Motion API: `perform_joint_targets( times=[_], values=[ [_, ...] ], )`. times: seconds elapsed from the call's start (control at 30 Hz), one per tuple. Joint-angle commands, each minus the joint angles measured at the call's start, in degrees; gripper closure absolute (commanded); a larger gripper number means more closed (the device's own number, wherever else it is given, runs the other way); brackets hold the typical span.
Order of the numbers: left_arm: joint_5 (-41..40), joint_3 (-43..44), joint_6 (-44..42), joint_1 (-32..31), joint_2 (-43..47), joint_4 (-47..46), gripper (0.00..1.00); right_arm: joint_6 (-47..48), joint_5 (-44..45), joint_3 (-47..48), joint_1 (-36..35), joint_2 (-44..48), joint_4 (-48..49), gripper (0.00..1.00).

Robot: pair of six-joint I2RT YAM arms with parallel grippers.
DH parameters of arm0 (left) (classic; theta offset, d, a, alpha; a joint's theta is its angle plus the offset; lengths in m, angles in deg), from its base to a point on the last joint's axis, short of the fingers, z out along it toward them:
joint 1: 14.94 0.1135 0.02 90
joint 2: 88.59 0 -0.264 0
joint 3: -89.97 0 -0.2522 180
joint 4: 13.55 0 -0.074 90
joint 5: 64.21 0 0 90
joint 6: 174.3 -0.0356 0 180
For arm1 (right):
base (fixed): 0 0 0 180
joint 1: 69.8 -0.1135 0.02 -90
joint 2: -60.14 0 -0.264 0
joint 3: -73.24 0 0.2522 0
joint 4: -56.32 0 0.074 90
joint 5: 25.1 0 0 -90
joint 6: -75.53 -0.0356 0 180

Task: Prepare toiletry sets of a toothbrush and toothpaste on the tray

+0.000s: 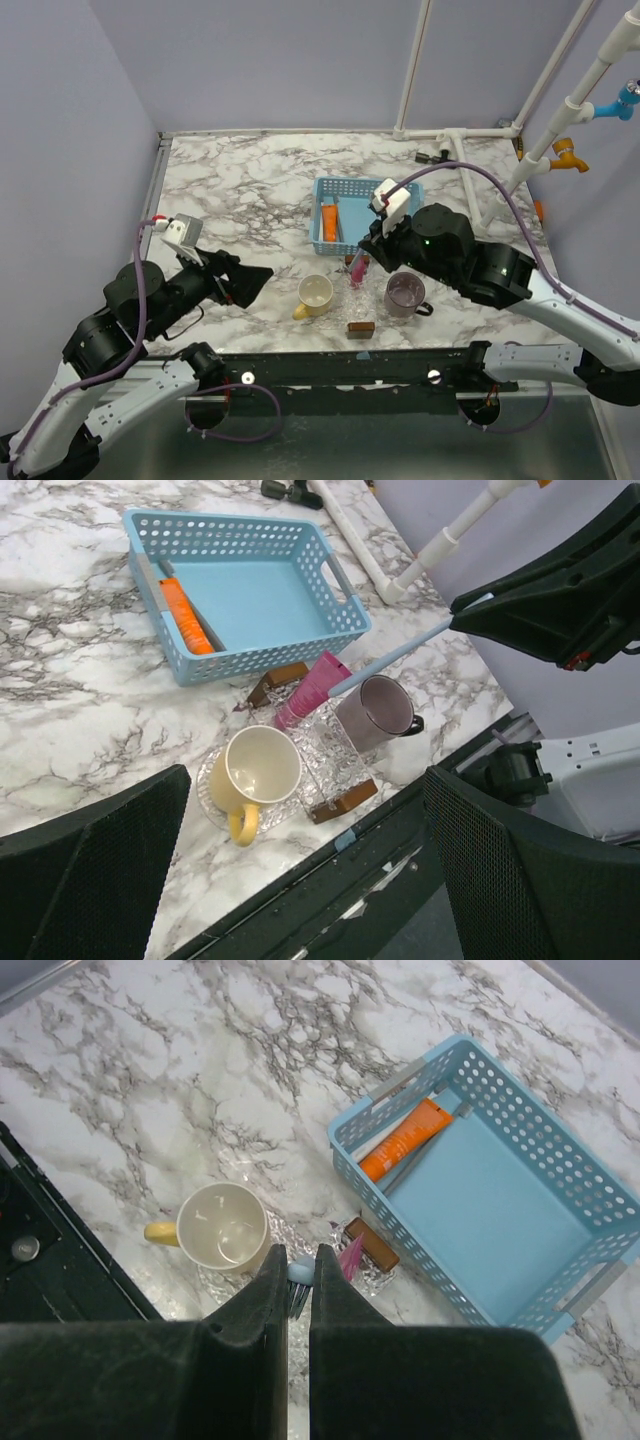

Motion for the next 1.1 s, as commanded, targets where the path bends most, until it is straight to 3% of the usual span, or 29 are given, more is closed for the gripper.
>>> perform_joint_targets(
  times=[0.0, 0.27, 1.07],
  values=[
    [-2.83, 1.43, 2.54, -0.26, 2.31, 2.75, 0.01, 1.29, -2.31, 0.62, -0.16, -0.85, -1.97, 0.99],
    [-2.89, 3.31, 2.81, -0.23, 1.3, 4.45, 0.01, 1.41, -3.99, -2.14, -0.22, -1.26, -3.03, 0.99],
    [-3.37, 6.61, 2.24, -0.24, -3.01, 6.15, 0.01, 2.2, -1.55, -15.37, -0.21, 1.2, 7.33, 1.0]
  ],
)
